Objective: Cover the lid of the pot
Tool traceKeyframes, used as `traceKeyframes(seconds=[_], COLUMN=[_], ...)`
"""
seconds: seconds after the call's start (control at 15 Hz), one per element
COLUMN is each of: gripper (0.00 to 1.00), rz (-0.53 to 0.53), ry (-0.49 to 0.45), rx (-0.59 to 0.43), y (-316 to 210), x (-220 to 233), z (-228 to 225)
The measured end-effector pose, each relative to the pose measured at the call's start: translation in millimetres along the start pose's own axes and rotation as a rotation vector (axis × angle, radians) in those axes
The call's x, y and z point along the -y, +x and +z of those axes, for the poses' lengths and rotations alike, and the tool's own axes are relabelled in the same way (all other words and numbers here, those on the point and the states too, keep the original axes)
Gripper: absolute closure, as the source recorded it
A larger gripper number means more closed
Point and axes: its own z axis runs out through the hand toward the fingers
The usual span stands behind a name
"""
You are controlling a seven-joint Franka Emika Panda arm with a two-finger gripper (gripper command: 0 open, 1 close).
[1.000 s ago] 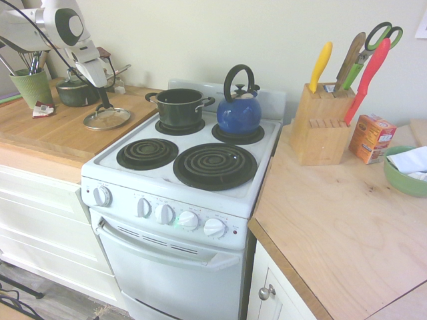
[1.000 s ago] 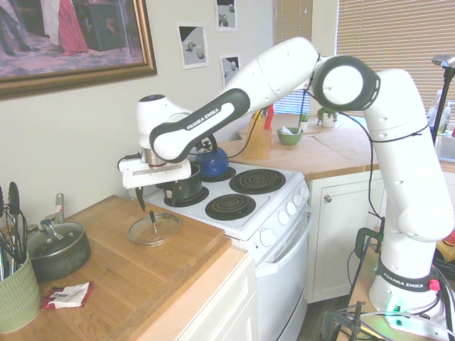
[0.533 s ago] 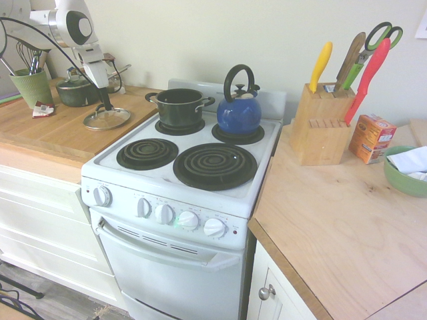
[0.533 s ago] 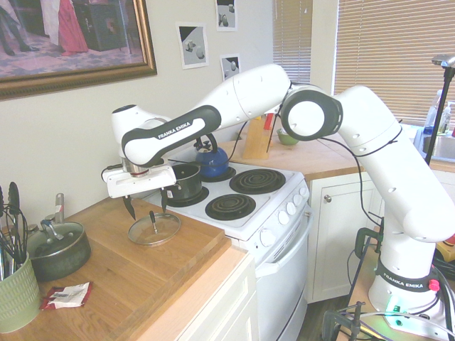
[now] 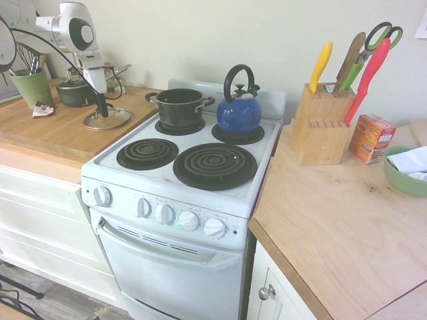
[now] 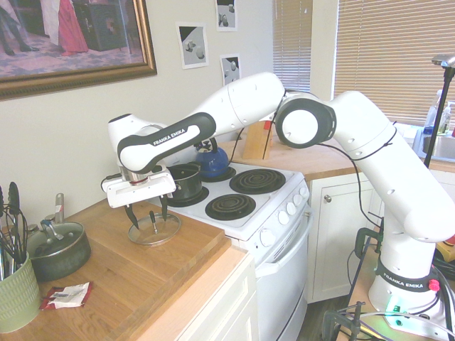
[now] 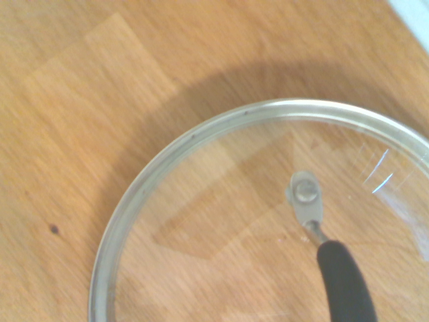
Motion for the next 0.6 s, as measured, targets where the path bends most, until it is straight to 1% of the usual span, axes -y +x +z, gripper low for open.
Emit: traceKeyframes(seconds=[0.27, 0.6], gripper=[1.0, 1.0], rz=[-0.002, -0.016], ry=[0.009, 0.054], rx=[0.0, 0.0], y=[3, 20], x=[2, 9], z=[0, -1])
